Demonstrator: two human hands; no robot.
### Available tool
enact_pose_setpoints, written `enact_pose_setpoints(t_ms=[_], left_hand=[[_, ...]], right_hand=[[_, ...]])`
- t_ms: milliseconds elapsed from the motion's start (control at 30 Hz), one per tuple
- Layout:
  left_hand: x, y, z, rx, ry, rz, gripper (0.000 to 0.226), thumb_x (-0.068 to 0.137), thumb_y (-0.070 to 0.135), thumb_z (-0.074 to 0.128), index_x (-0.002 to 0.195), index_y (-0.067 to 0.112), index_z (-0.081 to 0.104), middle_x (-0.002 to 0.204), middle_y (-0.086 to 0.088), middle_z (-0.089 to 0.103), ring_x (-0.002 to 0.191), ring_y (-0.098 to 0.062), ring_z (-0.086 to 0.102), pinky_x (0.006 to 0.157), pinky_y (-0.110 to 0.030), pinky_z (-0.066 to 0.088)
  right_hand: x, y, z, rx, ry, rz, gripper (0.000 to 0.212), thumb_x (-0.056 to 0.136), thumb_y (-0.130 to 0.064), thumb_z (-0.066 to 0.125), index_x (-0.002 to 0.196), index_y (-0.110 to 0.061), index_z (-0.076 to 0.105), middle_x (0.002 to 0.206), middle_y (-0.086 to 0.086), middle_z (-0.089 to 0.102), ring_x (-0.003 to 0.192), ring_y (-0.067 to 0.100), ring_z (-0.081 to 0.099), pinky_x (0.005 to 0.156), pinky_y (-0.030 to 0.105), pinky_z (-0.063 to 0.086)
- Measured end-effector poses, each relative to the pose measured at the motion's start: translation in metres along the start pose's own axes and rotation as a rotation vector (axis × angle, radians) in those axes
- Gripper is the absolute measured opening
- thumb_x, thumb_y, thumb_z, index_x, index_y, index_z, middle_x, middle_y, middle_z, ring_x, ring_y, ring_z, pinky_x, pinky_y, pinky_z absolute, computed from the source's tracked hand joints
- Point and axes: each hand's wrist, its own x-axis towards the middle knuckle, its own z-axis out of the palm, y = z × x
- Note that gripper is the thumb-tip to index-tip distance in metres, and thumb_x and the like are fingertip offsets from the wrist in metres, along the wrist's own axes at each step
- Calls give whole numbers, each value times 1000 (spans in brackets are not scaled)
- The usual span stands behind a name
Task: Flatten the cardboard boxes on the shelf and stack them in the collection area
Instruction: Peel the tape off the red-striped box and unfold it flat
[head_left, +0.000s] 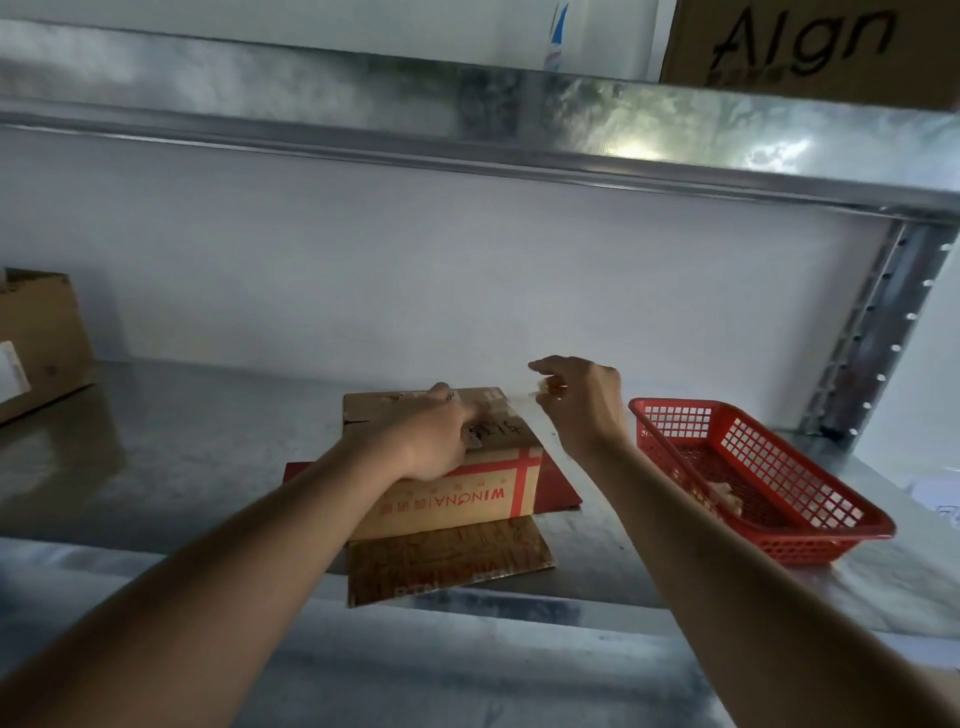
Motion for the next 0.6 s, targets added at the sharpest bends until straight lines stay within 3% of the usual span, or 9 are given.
enact_pose_setpoints(t_ms=[67, 167, 267, 367, 467, 600], left_hand=[[4, 5, 1, 20, 6, -13, 55, 106, 24, 45, 151, 54, 39, 137, -3, 44, 113, -29, 58, 88, -40, 57], [10, 6, 1, 18, 20, -22, 50, 102, 23, 50, 145, 49, 51, 138, -3, 45, 103, -27, 63, 83, -37, 59], [16, 5, 3, -3, 57, -33, 45, 101, 26, 53, 142, 44, 55, 124, -1, 48, 87, -21, 64, 75, -33, 60], [20, 7, 12, -22, 136, -40, 41, 103, 31, 51, 142, 43, 54, 117, 0, 46, 81, -18, 62, 67, -28, 56], [23, 6, 23, -8, 211, -45, 43, 104, 33, 52, 144, 46, 50, 127, -4, 48, 93, -21, 63, 69, -27, 56], [24, 3, 28, 8, 231, -40, 38, 104, 34, 48, 140, 44, 53, 132, -5, 49, 117, -33, 59, 79, -32, 52]], right_hand=[[5, -1, 1, -49, -75, -93, 37, 86, 6, 77, 118, -13, 77, 109, 8, 78, 94, 20, 74, 90, 39, 62], [10, -1, 4, -82, -205, -171, 33, 88, 8, 72, 110, -16, 79, 98, 1, 79, 90, 16, 73, 84, 38, 61], [11, 1, 9, -99, -328, -178, 37, 94, 5, 65, 113, -24, 79, 106, -4, 78, 94, 11, 71, 85, 30, 61], [15, 7, 10, -58, -409, -136, 45, 95, 8, 59, 118, -27, 78, 113, -6, 77, 90, 0, 65, 79, 9, 52], [18, 12, 9, 76, -432, -62, 47, 96, 10, 58, 124, -24, 75, 109, -7, 78, 80, -14, 65, 69, 1, 47], [17, 13, 9, 287, -303, 99, 45, 86, -1, 81, 122, -27, 75, 109, -7, 76, 79, -2, 73, 68, 17, 60]])
